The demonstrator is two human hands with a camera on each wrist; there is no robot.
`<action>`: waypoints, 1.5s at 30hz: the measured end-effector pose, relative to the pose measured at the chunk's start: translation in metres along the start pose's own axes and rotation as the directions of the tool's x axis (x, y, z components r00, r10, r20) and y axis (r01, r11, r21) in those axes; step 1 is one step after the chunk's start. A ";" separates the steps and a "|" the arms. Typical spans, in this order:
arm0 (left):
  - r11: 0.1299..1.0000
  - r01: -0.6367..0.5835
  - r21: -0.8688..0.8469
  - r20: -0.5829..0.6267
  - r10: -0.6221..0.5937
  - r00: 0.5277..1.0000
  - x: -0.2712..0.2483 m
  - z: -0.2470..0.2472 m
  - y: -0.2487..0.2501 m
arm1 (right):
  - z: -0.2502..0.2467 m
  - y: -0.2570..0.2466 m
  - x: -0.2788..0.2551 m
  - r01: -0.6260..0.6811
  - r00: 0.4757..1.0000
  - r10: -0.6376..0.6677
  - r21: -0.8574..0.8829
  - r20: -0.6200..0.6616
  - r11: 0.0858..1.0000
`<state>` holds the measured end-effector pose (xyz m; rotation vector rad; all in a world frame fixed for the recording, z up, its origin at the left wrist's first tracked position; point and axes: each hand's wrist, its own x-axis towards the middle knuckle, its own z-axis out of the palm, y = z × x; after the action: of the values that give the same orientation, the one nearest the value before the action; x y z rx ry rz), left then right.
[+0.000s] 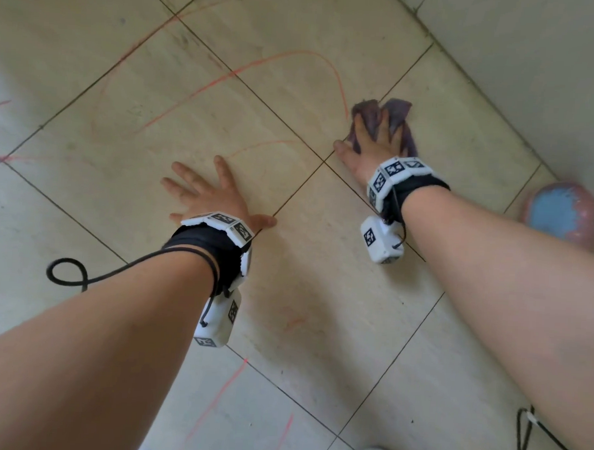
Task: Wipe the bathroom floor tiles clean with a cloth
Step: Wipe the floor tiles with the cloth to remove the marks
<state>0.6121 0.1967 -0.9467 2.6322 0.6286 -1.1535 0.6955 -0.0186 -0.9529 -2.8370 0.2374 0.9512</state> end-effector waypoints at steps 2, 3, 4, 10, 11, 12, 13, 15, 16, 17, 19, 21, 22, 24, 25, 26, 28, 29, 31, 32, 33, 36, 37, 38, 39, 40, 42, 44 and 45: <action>1.000 0.003 -0.002 0.003 -0.003 1.000 -0.001 -0.001 0.000 | 0.013 0.011 -0.017 0.081 0.997 -0.081 -0.037 -0.012 0.996; 1.000 0.003 -0.004 0.003 -0.003 1.000 -0.002 -0.001 0.000 | 0.020 0.021 -0.026 0.091 0.996 -0.092 -0.049 -0.019 0.995; 1.000 0.004 -0.004 0.003 -0.004 1.000 -0.002 -0.002 0.000 | 0.026 0.033 -0.033 0.081 0.996 -0.082 -0.054 -0.025 0.995; 1.000 -0.003 -0.021 0.014 0.003 1.000 -0.003 -0.002 0.001 | 0.015 0.051 -0.023 -0.139 0.989 0.140 0.028 -0.039 0.990; 1.000 -0.003 -0.022 0.017 0.003 1.000 -0.003 -0.002 0.002 | 0.010 0.040 -0.015 -0.181 0.982 0.183 0.062 -0.040 0.982; 1.000 -0.002 -0.022 0.019 0.002 1.000 -0.003 -0.002 0.002 | 0.004 0.026 -0.006 -0.210 0.976 0.213 0.085 -0.035 0.974; 1.000 -0.001 -0.019 0.018 0.002 1.000 -0.003 -0.002 0.002 | -0.001 0.013 0.001 -0.215 0.975 0.218 0.088 -0.031 0.973; 1.000 -0.003 -0.016 0.013 0.003 1.000 -0.003 -0.001 0.002 | -0.006 -0.015 0.009 -0.149 0.988 0.151 0.057 -0.034 0.987; 1.000 -0.004 -0.018 0.011 0.004 1.000 -0.003 -0.001 0.002 | -0.005 -0.028 0.008 -0.088 0.995 0.090 0.034 -0.034 0.995; 1.000 -0.005 -0.021 0.011 0.005 1.000 -0.003 -0.001 0.002 | -0.001 -0.041 0.004 -0.022 0.999 0.022 0.015 -0.024 1.000; 1.000 -0.007 -0.021 0.011 0.007 1.000 -0.002 -0.001 0.000 | 0.014 -0.061 -0.012 0.112 0.993 -0.111 -0.024 0.026 0.993; 1.000 -0.017 -0.020 0.012 0.017 1.000 -0.001 0.001 -0.001 | 0.035 -0.065 -0.038 0.256 0.966 -0.248 -0.124 0.076 0.959; 1.000 -0.021 -0.021 0.013 0.021 1.000 0.000 0.002 -0.001 | 0.042 -0.059 -0.050 0.311 0.950 -0.297 -0.172 0.100 0.935; 0.999 -0.026 -0.027 0.012 0.027 1.000 0.000 0.000 -0.003 | 0.051 -0.038 -0.060 0.371 0.928 -0.348 -0.231 0.134 0.899; 0.999 -0.032 -0.030 0.018 0.033 0.999 -0.002 -0.001 -0.006 | 0.050 -0.028 -0.060 0.379 0.924 -0.352 -0.246 0.148 0.892; 0.999 -0.042 -0.034 0.022 0.043 0.999 -0.004 -0.002 -0.009 | 0.047 -0.020 -0.057 0.373 0.926 -0.345 -0.249 0.150 0.893; 0.996 -0.070 -0.054 0.024 0.071 0.997 -0.006 0.000 -0.016 | 0.038 -0.017 -0.048 0.315 0.948 -0.295 -0.217 0.119 0.924; 0.995 -0.079 -0.062 0.026 0.081 0.996 -0.007 0.001 -0.021 | 0.033 -0.021 -0.042 0.268 0.962 -0.254 -0.185 0.095 0.946; 0.994 -0.088 -0.072 0.027 0.090 0.996 -0.006 0.003 -0.032 | 0.026 -0.039 -0.029 0.171 0.985 -0.165 -0.119 0.060 0.978; 0.993 -0.090 -0.078 0.025 0.092 0.995 -0.006 0.004 -0.036 | 0.023 -0.052 -0.024 0.123 0.992 -0.119 -0.089 0.052 0.988; 0.992 -0.092 -0.084 0.025 0.095 0.995 -0.006 0.005 -0.039 | 0.021 -0.066 -0.020 0.080 0.996 -0.077 -0.066 0.047 0.995; 0.991 -0.076 -0.114 0.036 0.080 0.996 -0.005 0.005 -0.046 | 0.017 -0.105 -0.013 0.034 0.998 -0.030 -0.073 0.053 0.997; 0.990 -0.061 -0.128 0.035 0.066 0.997 -0.005 0.005 -0.050 | 0.018 -0.117 -0.013 0.060 0.997 -0.055 -0.084 0.060 0.995; 0.989 -0.046 -0.140 0.030 0.051 0.998 -0.004 0.006 -0.054 | 0.020 -0.127 -0.015 0.101 0.993 -0.094 -0.095 0.070 0.990; 0.988 -0.037 -0.147 0.022 0.040 0.999 -0.003 0.006 -0.059 | 0.024 -0.134 -0.019 0.151 0.986 -0.143 -0.109 0.080 0.983; 0.988 -0.032 -0.150 0.012 0.034 0.999 -0.003 0.007 -0.063 | 0.030 -0.138 -0.026 0.207 0.976 -0.196 -0.126 0.095 0.970; 0.987 -0.024 -0.156 -0.007 0.024 1.000 -0.001 0.009 -0.069 | 0.045 -0.136 -0.048 0.331 0.940 -0.310 -0.162 0.142 0.929; 0.984 -0.006 -0.176 -0.019 0.003 1.000 0.002 0.010 -0.076 | 0.060 -0.119 -0.066 0.417 0.905 -0.386 -0.188 0.180 0.889; 0.982 0.007 -0.188 -0.021 -0.012 1.000 0.002 0.011 -0.081 | 0.064 -0.108 -0.071 0.433 0.897 -0.399 -0.199 0.188 0.879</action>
<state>0.5688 0.2658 -0.9563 2.4882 0.7178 -1.0147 0.6230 0.1058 -0.9511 -2.8200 -0.5214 1.1311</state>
